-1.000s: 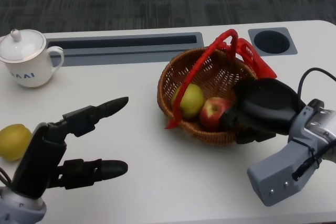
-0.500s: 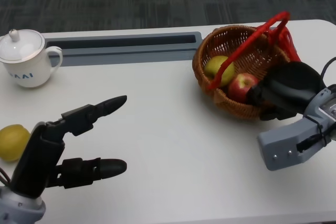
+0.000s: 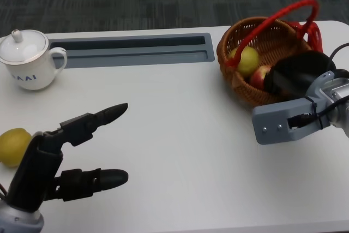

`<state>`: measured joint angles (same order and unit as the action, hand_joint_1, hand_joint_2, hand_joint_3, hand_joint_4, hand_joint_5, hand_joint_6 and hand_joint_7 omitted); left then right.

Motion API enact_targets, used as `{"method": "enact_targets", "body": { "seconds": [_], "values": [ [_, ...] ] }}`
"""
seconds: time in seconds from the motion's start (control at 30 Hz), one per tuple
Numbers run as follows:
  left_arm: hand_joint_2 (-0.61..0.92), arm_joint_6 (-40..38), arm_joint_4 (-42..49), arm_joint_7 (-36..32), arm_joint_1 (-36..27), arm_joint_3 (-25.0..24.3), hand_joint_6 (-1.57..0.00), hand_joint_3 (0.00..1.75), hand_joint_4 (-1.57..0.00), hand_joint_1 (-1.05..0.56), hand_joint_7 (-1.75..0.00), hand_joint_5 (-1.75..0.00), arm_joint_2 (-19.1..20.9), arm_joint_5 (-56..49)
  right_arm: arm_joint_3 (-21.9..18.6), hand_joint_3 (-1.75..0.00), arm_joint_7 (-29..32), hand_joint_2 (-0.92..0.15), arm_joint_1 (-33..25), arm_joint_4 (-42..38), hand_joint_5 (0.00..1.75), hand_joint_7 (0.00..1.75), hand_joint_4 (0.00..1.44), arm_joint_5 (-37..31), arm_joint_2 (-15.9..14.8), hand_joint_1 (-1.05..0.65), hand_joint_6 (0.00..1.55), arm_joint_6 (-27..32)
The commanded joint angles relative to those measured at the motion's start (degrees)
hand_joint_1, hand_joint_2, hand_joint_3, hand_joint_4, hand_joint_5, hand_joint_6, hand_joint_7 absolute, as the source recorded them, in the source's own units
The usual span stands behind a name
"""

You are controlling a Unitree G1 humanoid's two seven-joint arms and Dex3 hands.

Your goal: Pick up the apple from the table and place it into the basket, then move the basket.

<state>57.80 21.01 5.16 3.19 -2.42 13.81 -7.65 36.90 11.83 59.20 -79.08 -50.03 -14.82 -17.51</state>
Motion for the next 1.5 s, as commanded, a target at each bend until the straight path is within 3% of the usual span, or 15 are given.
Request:
{"method": "enact_targets", "body": {
  "seconds": [0.03,0.13,0.37,0.6,0.67,0.8,0.93,1.07,1.2,1.5],
  "values": [
    [0.79,1.08,-0.4,-0.47,-1.41,-0.61,-0.66,0.0,-0.72,-0.57,0.0,-0.01,0.65,0.18,-1.45,-0.01,-2.14,-0.9,1.51,-0.9,1.39,0.01,0.76,1.52,0.33,-0.33,1.07,3.26],
    [0.79,1.44,-1.22,-0.79,-2.47,-1.12,-0.66,0.0,-0.72,-0.56,-0.01,-0.01,0.75,-0.37,-2.59,0.0,-3.68,-0.88,2.02,-1.0,1.37,0.01,0.76,2.71,0.84,-0.33,1.07,4.99],
    [0.79,0.7,-4.56,-0.92,-5.87,-2.32,-0.67,0.0,-0.72,-0.56,0.0,0.0,0.81,-1.34,-3.41,-0.01,-4.72,-0.92,3.0,-1.05,0.8,0.0,0.88,3.31,0.69,-0.35,1.03,7.05],
    [0.79,0.47,-6.62,-1.55,-8.6,-3.55,-0.67,0.0,-0.74,-0.59,0.0,-0.01,1.01,-2.59,-5.89,0.0,-5.16,-0.89,2.57,-1.07,0.39,0.0,0.97,5.28,0.78,-0.4,0.94,8.53],
    [0.79,0.56,-6.53,-1.58,-8.65,-3.56,-0.67,0.0,-0.74,-0.59,0.0,-0.01,0.98,-2.42,-6.54,0.0,-5.37,-0.86,2.37,-1.07,0.29,0.0,0.93,5.74,0.78,-0.46,0.82,8.7],
    [0.78,0.32,-6.29,-1.68,-8.42,-3.51,-0.67,0.0,-0.74,-0.59,0.0,-0.01,0.85,-2.58,-7.43,0.0,-6.81,-0.85,2.31,-1.07,0.06,0.0,0.72,6.28,0.79,-0.56,0.6,8.99],
    [0.79,-0.35,-6.52,-1.74,-8.31,-3.45,-0.67,0.0,-0.74,-0.61,0.0,-0.01,0.73,-2.99,-7.31,0.0,-8.0,-0.82,2.23,-0.94,0.0,0.0,0.47,5.94,0.52,-0.72,0.42,7.91],
    [0.79,-0.62,-6.46,-1.68,-8.12,-3.33,-0.67,0.0,-0.74,-0.62,0.0,0.0,0.75,-3.05,-7.14,0.0,-8.89,-0.82,2.25,-0.86,0.0,0.0,0.38,5.8,0.47,-0.8,0.35,7.28],
    [0.79,-0.94,-5.6,-1.51,-7.19,-3.06,-0.67,0.0,-0.75,-0.62,0.0,0.0,0.94,-3.26,-8.78,0.0,-10.66,-0.83,2.07,-0.5,0.01,0.01,0.18,7.7,0.42,-1.02,0.16,5.24],
    [0.8,-0.22,-3.36,-0.97,-5.28,-2.43,-0.67,0.0,-0.74,-0.62,0.0,0.0,1.48,-2.4,-11.12,-0.01,-9.68,-0.83,0.95,0.41,0.03,0.01,0.22,10.62,-1.16,-1.05,0.16,-1.95]
  ]
}}
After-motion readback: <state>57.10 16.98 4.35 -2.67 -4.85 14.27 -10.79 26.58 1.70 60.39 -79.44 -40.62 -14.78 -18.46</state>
